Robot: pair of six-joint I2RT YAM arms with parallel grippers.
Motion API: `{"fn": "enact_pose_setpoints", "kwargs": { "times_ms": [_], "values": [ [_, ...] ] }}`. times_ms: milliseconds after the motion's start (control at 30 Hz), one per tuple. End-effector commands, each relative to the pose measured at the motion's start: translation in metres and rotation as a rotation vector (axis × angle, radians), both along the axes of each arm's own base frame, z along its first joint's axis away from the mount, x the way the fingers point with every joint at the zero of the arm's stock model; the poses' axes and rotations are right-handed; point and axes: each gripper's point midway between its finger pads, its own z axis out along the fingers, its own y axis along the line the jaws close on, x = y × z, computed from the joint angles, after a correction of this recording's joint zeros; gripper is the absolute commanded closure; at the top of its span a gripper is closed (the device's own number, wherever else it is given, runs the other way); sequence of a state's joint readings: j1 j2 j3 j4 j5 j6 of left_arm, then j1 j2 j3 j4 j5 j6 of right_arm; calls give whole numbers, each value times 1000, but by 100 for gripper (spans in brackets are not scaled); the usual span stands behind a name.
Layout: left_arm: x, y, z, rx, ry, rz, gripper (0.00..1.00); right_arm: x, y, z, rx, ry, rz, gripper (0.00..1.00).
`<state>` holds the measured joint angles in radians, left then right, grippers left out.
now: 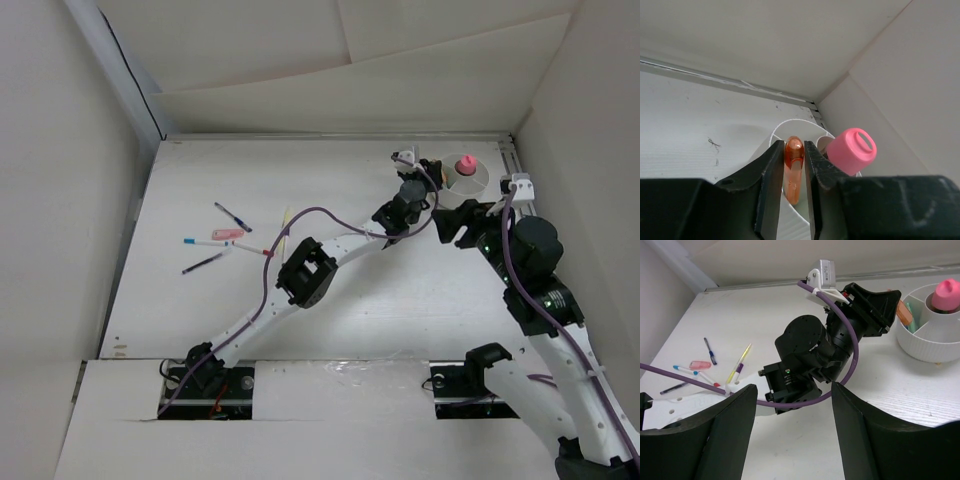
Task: Sort the stationery into containers
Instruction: Place the pen in the storage box.
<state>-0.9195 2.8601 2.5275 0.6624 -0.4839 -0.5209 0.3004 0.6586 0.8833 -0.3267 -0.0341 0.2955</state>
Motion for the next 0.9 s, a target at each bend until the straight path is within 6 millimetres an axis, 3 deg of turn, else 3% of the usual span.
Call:
{"fn": "enact_pose_setpoints", "kwargs": {
  "times_ms": [0, 133, 167, 200, 333, 367, 400, 567, 600, 633, 800, 833, 867],
  "values": [
    [-1, 5, 48, -106, -80, 14, 79, 5, 3, 16, 30, -60, 8, 33],
    [-3, 1, 44, -95, -78, -5, 67, 6, 3, 14, 30, -60, 8, 33],
    [-3, 2, 52, -103, -84, -5, 61, 6, 3, 14, 30, -60, 8, 33],
    [-3, 2, 44, -87, -72, -5, 57, 8, 4, 12, 27, -52, 8, 33],
    [-6, 6, 56, -75, -63, -5, 49, 8, 4, 14, 21, -63, 9, 33],
    [-8, 6, 46, -50, -46, -14, 47, 8, 4, 14, 21, -63, 9, 33],
    [-10, 9, 63, -60, -54, -14, 47, 8, 4, 14, 21, -63, 9, 33],
    [-23, 23, 95, -63, -69, -21, 41, 8, 4, 14, 21, -63, 9, 33],
    [-25, 27, 79, -17, -46, -19, 41, 9, 3, 17, 16, -77, 10, 33],
    [-32, 35, 108, -49, -71, -19, 41, 6, 4, 19, 19, -85, 19, 33],
    [-49, 69, 142, -66, -74, -12, 40, 3, 5, 16, 21, -91, 28, 35],
    [-53, 73, 130, -43, -46, -14, 40, 3, 7, 20, 26, -106, 37, 37],
    [-50, 93, 152, -82, -42, 4, 40, 4, 7, 15, 24, -101, 37, 40]
  ]
}}
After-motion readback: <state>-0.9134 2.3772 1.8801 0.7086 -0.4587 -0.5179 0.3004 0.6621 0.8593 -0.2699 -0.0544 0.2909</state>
